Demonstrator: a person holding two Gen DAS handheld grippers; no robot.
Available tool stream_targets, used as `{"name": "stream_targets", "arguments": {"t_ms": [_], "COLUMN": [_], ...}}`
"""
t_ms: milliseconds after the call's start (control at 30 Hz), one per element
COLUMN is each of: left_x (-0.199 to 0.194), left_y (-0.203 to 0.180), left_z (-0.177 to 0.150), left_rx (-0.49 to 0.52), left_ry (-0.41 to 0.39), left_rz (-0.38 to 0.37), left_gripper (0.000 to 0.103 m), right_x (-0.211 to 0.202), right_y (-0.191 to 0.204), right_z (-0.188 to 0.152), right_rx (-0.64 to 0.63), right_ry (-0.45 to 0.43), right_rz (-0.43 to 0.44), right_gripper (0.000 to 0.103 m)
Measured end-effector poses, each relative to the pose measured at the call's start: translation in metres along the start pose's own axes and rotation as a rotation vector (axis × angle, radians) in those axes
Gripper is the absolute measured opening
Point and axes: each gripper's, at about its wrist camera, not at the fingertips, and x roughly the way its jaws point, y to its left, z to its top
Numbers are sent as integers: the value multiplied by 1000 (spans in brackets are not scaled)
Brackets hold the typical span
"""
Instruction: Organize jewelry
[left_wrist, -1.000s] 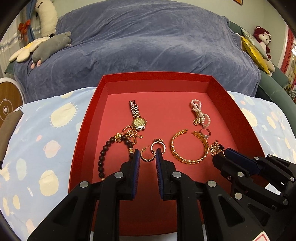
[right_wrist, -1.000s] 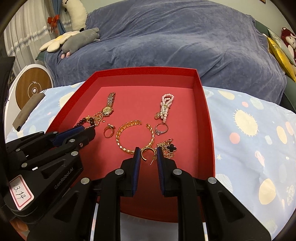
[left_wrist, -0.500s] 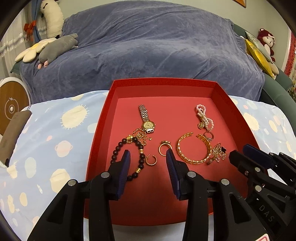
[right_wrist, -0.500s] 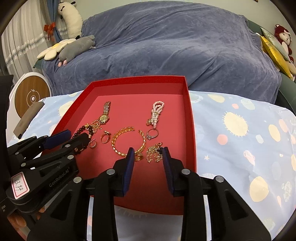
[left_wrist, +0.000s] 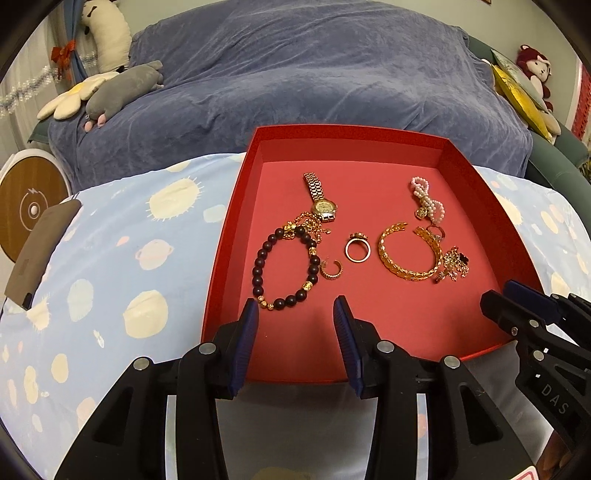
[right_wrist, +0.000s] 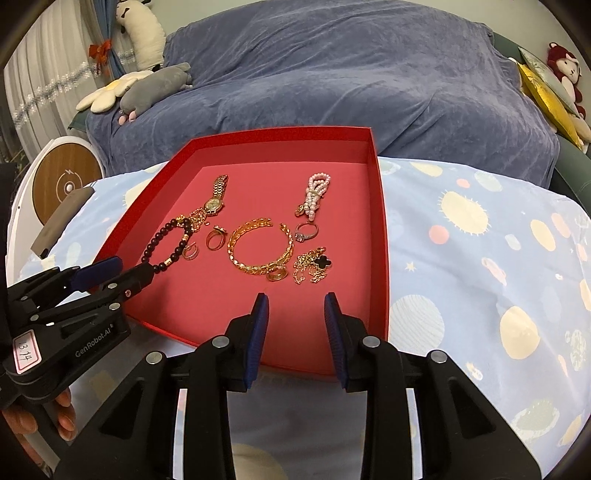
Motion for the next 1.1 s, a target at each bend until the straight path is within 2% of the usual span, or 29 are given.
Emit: {"name": "stream_targets", "arguments": {"t_ms": [233, 533, 667, 800, 867, 933, 1033, 1100], "left_x": [-21, -51, -56, -61, -67, -75, -90, -98], "left_y": [4, -3, -6, -2, -2, -3, -7, -8], "left_z": [-28, -64, -67, -64, -61, -58, -54, -54], "left_rx": [6, 0, -8, -37, -37, -33, -32, -34], "left_ry": [6, 16, 31, 34, 20, -8, -38, -51], "left_rz": [-15, -31, -30, -40, -24, 1, 5, 17], "left_gripper": [41, 41, 41, 42, 52, 61, 67, 67], "right_x": [-21, -45, -49, -59, -66, -74, -85, -93], "right_y": [1, 9, 13, 19, 25, 29, 31, 30], "right_z": [-22, -50, -52, -45, -41, -40, -39, -39], "right_rx": [9, 19, 25, 14, -3, -22, -25, -17], "right_ry": [34, 70, 75, 37, 10, -12, -35, -39], "right_rz": [16, -2, -1, 15, 13, -4, -22, -23], "right_gripper": [30, 32, 40, 43, 55, 59, 68, 69]}}
